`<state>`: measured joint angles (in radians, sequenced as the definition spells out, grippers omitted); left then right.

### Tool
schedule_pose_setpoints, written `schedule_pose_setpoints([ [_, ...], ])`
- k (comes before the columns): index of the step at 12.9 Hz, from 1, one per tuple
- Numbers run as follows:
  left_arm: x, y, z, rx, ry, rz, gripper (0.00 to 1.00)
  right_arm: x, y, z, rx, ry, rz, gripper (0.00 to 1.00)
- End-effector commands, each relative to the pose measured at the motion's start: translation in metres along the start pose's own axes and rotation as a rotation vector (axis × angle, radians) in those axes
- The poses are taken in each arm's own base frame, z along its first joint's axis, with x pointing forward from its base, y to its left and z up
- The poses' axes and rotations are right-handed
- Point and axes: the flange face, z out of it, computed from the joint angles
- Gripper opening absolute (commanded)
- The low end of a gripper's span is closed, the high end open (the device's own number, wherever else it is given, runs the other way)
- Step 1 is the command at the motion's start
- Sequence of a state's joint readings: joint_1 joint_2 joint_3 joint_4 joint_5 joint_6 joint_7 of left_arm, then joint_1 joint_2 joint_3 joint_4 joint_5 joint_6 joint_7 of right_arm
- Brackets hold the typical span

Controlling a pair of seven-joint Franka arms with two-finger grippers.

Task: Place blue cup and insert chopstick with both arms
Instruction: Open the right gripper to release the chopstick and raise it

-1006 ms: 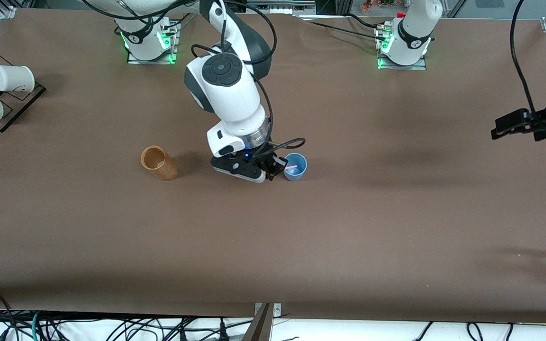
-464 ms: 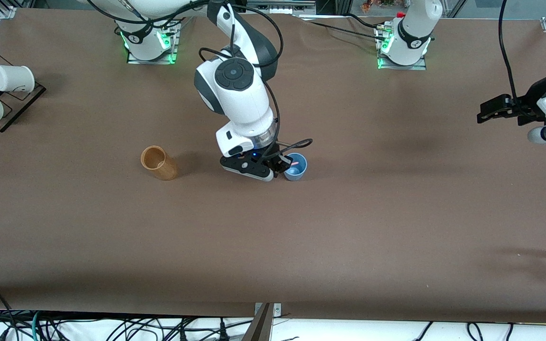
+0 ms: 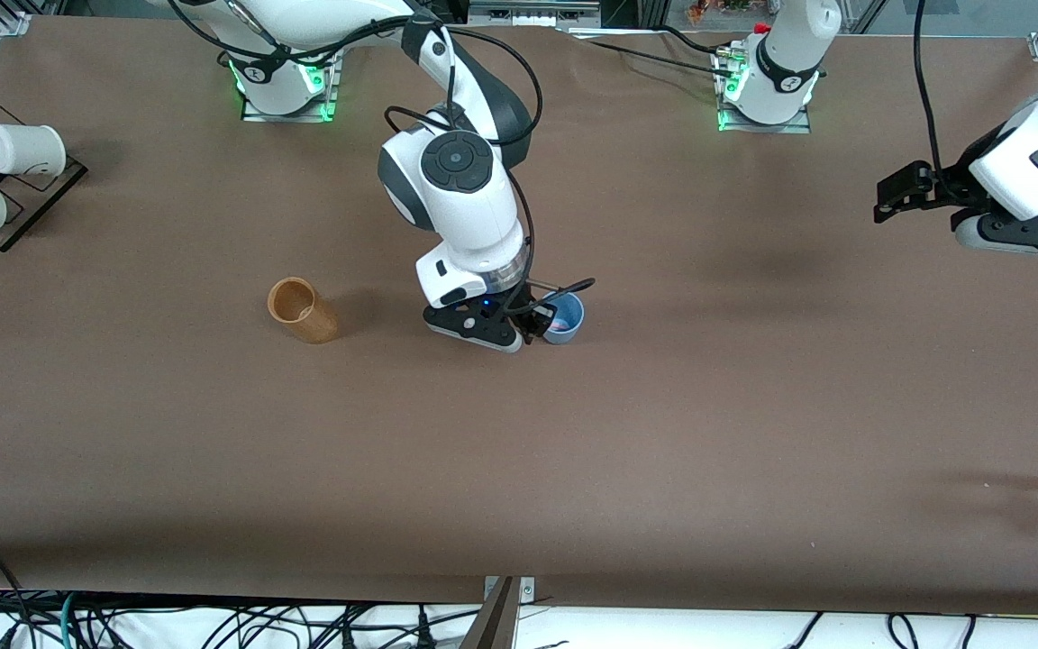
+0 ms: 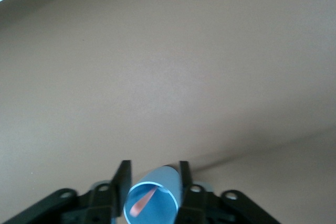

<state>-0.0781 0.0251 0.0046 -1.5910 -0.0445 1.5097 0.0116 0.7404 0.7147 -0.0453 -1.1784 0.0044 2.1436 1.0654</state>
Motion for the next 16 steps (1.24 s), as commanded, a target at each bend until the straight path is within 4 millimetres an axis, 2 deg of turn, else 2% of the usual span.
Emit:
schedule_pose_setpoints([
  [1,-0.009,-0.006,0.006,-0.014,0.011,0.002,1.0,-0.007,-0.006,-0.017,-0.005,0.03,-0.019,1.0],
  [2,-0.005,-0.006,0.008,-0.015,0.005,-0.003,1.0,0.0,-0.004,-0.04,0.01,0.038,-0.019,1.0],
  [3,-0.004,-0.003,0.006,-0.016,0.009,0.0,1.0,0.006,0.002,-0.055,-0.006,0.033,-0.02,1.0],
  [4,-0.003,-0.001,0.007,-0.016,0.007,0.003,1.0,0.019,0.014,-0.072,-0.034,0.019,-0.042,1.0],
  [5,-0.003,-0.001,0.007,-0.016,0.007,0.003,1.0,0.039,0.031,-0.092,-0.046,0.003,-0.092,1.0],
  [7,-0.002,0.0,0.009,-0.016,0.004,0.005,1.0,0.08,0.077,-0.133,-0.086,-0.06,-0.185,1.0],
  [10,-0.002,-0.003,0.009,-0.016,0.004,0.0,1.0,0.126,0.142,-0.194,-0.109,-0.107,-0.31,1.0],
  [11,-0.001,-0.003,0.01,-0.016,0.003,0.0,1.0,0.131,0.162,-0.213,-0.12,-0.131,-0.362,1.0],
  [13,0.0,-0.006,0.011,-0.018,0.0,-0.003,1.0,0.144,0.226,-0.246,-0.141,-0.185,-0.384,1.0],
  [16,0.001,-0.009,0.012,-0.017,-0.001,-0.008,1.0,0.14,0.293,-0.278,-0.131,-0.201,-0.434,1.0],
])
